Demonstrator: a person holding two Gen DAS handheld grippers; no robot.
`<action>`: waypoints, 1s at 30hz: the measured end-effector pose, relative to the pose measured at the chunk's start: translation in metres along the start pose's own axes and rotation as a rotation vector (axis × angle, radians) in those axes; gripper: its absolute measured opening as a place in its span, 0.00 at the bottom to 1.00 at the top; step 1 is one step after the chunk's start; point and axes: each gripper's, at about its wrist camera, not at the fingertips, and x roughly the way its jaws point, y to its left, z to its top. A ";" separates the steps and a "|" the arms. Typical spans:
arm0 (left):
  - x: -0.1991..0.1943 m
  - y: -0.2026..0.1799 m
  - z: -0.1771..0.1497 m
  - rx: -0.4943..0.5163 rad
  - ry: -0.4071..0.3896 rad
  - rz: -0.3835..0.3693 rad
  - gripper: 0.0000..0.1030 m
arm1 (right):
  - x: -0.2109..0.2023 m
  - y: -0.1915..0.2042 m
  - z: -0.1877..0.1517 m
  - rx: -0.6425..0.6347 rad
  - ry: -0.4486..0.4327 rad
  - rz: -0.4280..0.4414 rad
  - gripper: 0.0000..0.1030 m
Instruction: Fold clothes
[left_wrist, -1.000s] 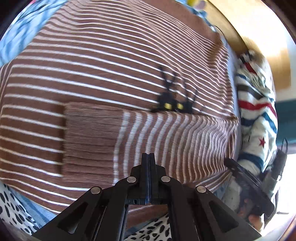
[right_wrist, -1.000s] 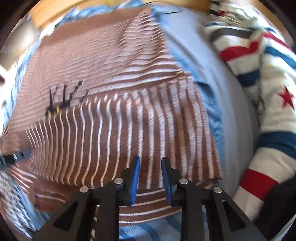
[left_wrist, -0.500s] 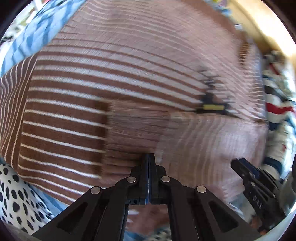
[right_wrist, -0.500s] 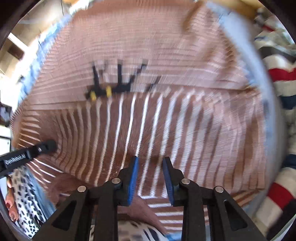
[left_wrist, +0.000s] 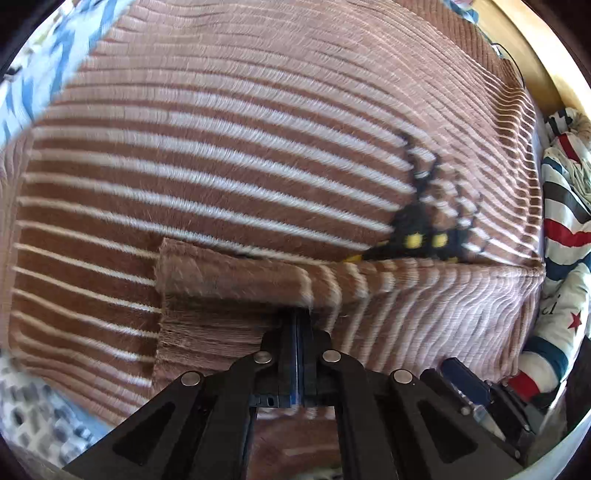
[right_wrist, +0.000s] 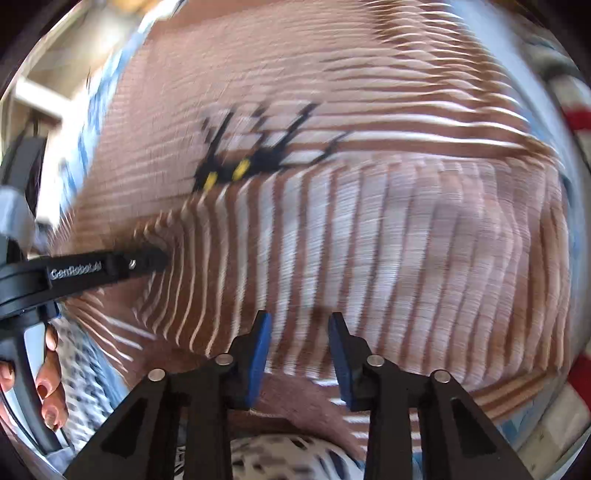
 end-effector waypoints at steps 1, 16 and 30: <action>-0.012 -0.016 0.000 0.045 -0.011 -0.050 0.02 | -0.014 -0.013 -0.002 0.027 -0.041 -0.042 0.34; 0.086 -0.162 0.008 0.165 0.191 -0.306 0.02 | -0.019 -0.159 -0.032 0.294 -0.048 -0.331 0.49; 0.048 0.009 -0.043 0.024 0.164 -0.217 0.02 | 0.003 -0.127 0.067 0.206 -0.096 -0.394 0.36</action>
